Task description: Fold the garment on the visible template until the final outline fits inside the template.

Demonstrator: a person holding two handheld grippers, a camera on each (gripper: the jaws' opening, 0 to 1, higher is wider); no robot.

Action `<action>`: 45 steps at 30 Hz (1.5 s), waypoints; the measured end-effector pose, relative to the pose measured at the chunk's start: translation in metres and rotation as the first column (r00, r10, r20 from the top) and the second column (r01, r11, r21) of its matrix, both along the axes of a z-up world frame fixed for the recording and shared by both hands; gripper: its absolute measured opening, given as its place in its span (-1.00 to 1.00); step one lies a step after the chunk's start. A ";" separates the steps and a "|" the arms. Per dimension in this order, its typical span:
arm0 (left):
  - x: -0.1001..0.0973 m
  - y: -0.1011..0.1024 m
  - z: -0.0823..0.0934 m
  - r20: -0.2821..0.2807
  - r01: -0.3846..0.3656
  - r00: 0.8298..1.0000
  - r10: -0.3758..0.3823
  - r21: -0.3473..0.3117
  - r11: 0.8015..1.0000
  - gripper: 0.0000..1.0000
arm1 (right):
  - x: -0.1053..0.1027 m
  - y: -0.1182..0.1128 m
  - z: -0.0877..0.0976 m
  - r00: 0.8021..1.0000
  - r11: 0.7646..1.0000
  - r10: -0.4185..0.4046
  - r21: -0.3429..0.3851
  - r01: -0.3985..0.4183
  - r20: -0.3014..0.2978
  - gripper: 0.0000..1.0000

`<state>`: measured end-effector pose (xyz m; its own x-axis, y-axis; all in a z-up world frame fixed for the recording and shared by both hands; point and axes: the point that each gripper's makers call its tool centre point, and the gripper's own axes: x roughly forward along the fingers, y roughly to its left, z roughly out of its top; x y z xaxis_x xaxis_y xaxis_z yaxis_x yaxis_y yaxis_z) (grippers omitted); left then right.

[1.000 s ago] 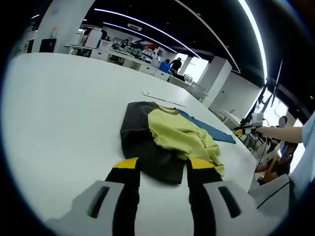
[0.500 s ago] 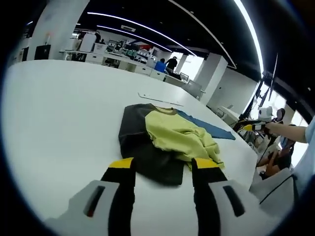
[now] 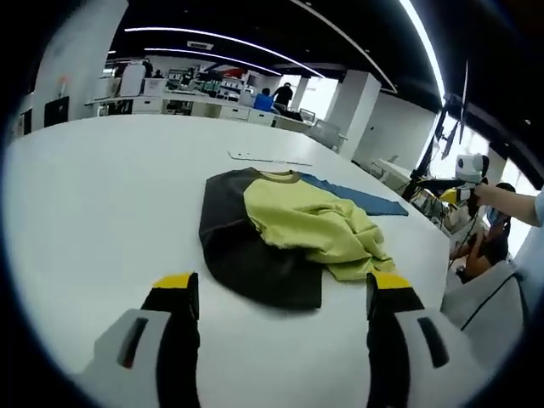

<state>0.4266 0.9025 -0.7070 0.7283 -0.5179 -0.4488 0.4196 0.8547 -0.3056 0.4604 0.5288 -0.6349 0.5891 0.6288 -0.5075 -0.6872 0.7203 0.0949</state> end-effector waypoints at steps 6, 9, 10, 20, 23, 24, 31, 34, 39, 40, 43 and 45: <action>0.008 0.007 -0.015 -0.038 -0.037 0.999 0.037 0.006 0.999 0.38 | -0.009 -0.003 -0.003 1.000 1.000 -0.004 -0.002 0.004 -0.007 0.73; 0.007 0.006 -0.020 -0.048 -0.042 0.998 0.043 0.016 0.999 0.24 | -0.013 -0.008 -0.003 1.000 1.000 -0.018 0.003 0.018 -0.012 0.71; 0.007 0.005 -0.021 -0.054 -0.042 0.998 0.043 0.017 0.999 0.21 | -0.014 -0.009 -0.003 1.000 1.000 -0.024 0.007 0.024 -0.014 0.70; -0.003 -0.014 -0.047 -0.170 -0.089 0.982 0.080 -0.046 0.995 -0.23 | -0.030 -0.011 -0.012 0.998 0.999 -0.045 0.022 0.046 -0.037 0.66; -0.007 -0.024 -0.048 -0.191 -0.099 0.978 0.085 -0.066 0.993 -0.38 | -0.033 -0.011 -0.011 0.997 0.997 -0.058 0.039 0.060 -0.041 0.65; -0.008 -0.027 -0.048 -0.184 -0.095 0.980 0.082 -0.063 0.994 -0.42 | -0.033 -0.011 -0.011 0.997 0.997 -0.060 0.043 0.062 -0.041 0.64; -0.009 -0.041 -0.053 -0.204 -0.127 0.974 0.102 -0.111 0.986 -0.76 | -0.038 -0.010 -0.014 0.996 0.996 -0.072 0.056 0.075 -0.051 0.61; -0.006 -0.039 -0.056 -0.228 -0.160 0.965 0.127 -0.134 0.978 -1.00 | -0.041 -0.010 -0.016 0.995 0.995 -0.077 0.061 0.081 -0.056 0.61; -0.005 -0.035 -0.036 -0.182 -0.132 0.978 0.105 -0.140 0.981 -1.00 | -0.044 -0.009 -0.019 0.994 0.994 -0.084 0.069 0.088 -0.064 0.60; -0.004 -0.033 -0.030 -0.169 -0.121 0.981 0.096 -0.147 0.982 -1.00 | -0.044 -0.009 -0.019 0.994 0.993 -0.086 0.074 0.091 -0.065 0.60; 0.004 -0.021 -0.008 -0.138 -0.132 0.984 0.110 -0.165 0.977 -1.00 | -0.046 -0.007 -0.021 0.994 0.993 -0.086 0.074 0.091 -0.068 0.58; 0.011 -0.012 0.008 -0.105 -0.133 0.988 0.117 -0.160 0.978 -1.00 | -0.046 -0.006 -0.021 0.994 0.993 -0.085 0.080 0.091 -0.070 0.58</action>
